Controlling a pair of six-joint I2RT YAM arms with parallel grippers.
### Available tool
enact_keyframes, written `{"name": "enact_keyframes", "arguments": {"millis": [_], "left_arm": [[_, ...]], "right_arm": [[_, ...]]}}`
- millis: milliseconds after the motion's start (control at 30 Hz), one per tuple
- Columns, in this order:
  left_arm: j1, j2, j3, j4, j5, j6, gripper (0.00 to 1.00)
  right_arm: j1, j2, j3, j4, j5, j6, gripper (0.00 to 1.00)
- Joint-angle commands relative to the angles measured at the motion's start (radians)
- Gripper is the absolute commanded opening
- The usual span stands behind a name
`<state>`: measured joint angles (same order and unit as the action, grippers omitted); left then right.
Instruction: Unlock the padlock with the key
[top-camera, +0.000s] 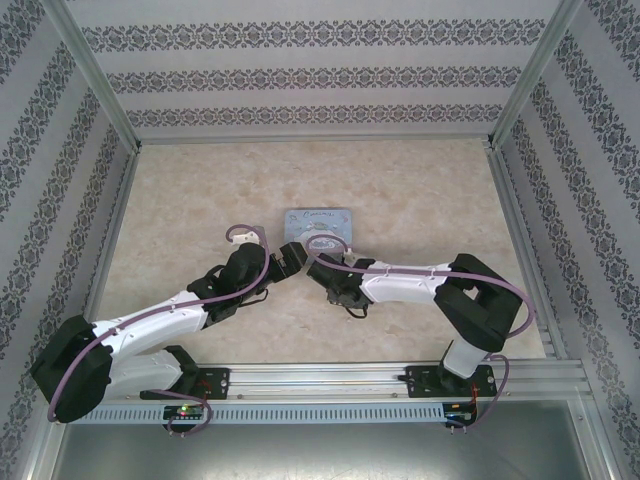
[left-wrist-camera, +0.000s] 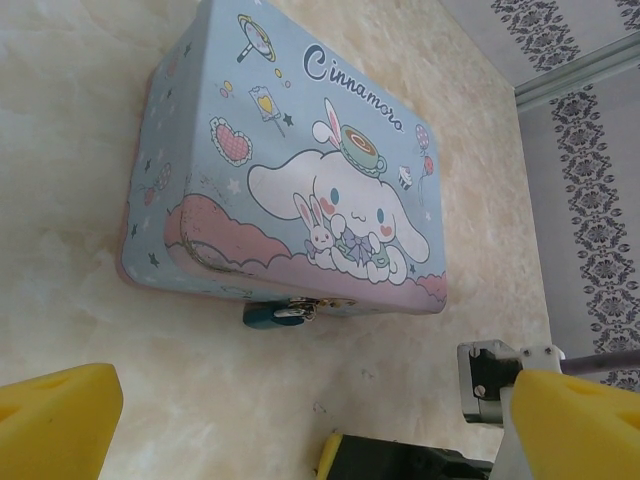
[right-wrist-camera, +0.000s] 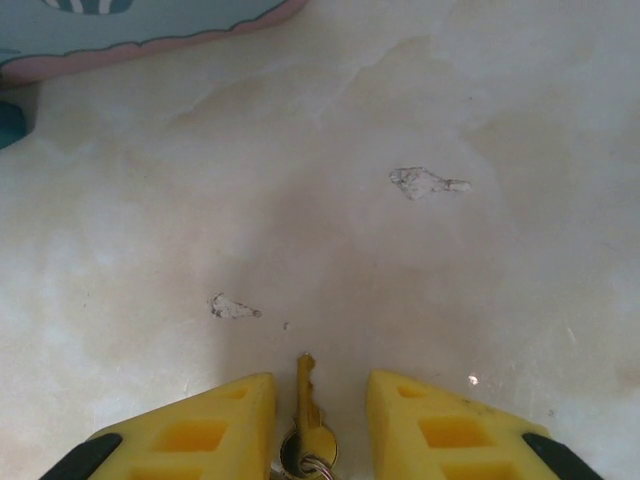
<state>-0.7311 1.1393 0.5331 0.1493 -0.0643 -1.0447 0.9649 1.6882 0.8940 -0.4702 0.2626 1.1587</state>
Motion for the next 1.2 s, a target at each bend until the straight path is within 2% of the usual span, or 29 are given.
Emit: {"name": "enact_keyframes", "arguments": {"millis": [0, 100, 467, 800, 1167], "left_arm": [[0.009, -0.009, -0.011, 0.031, -0.017, 0.017, 1.0], [0.008, -0.003, -0.01, 0.033, -0.017, 0.012, 1.0], [0.009, 0.04, 0.02, 0.02, -0.004, 0.008, 1.0], [0.009, 0.1, 0.066, 0.003, 0.028, 0.002, 1.0], [0.008, 0.144, 0.109, 0.011, 0.083, -0.03, 1.0]], "right_arm": [[0.049, 0.069, -0.018, -0.047, -0.15, 0.032, 0.31], [0.059, 0.08, -0.017, -0.051, -0.151, 0.029, 0.29], [0.065, 0.08, -0.04, -0.007, -0.162, 0.004, 0.0], [0.015, -0.103, -0.05, 0.029, -0.108, -0.13, 0.0], [-0.038, -0.269, -0.055, 0.027, -0.086, -0.194, 0.0]]}}
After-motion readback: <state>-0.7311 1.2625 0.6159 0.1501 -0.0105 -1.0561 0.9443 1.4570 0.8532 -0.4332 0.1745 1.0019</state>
